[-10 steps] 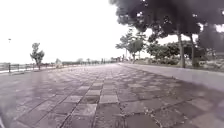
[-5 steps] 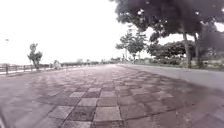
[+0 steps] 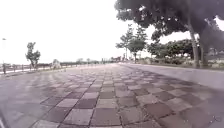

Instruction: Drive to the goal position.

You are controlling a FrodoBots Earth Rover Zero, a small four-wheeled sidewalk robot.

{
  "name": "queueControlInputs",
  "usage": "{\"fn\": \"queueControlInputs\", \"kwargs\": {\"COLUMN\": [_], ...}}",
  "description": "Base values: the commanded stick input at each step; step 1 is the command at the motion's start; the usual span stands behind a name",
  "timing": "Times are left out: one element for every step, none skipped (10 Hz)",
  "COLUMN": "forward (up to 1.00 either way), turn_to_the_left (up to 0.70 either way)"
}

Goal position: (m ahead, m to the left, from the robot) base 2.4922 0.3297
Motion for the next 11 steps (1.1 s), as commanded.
{"fn": "queueControlInputs", "kwargs": {"forward": [1.00, 1.00, 1.00, 1.00, 1.00, 1.00, 1.00, 1.00, 1.00, 1.00, 1.00], "turn_to_the_left": [0.00, 0.00, 0.00, 0.00, 0.00, 0.00, 0.00, 0.00, 0.00, 0.00, 0.00]}}
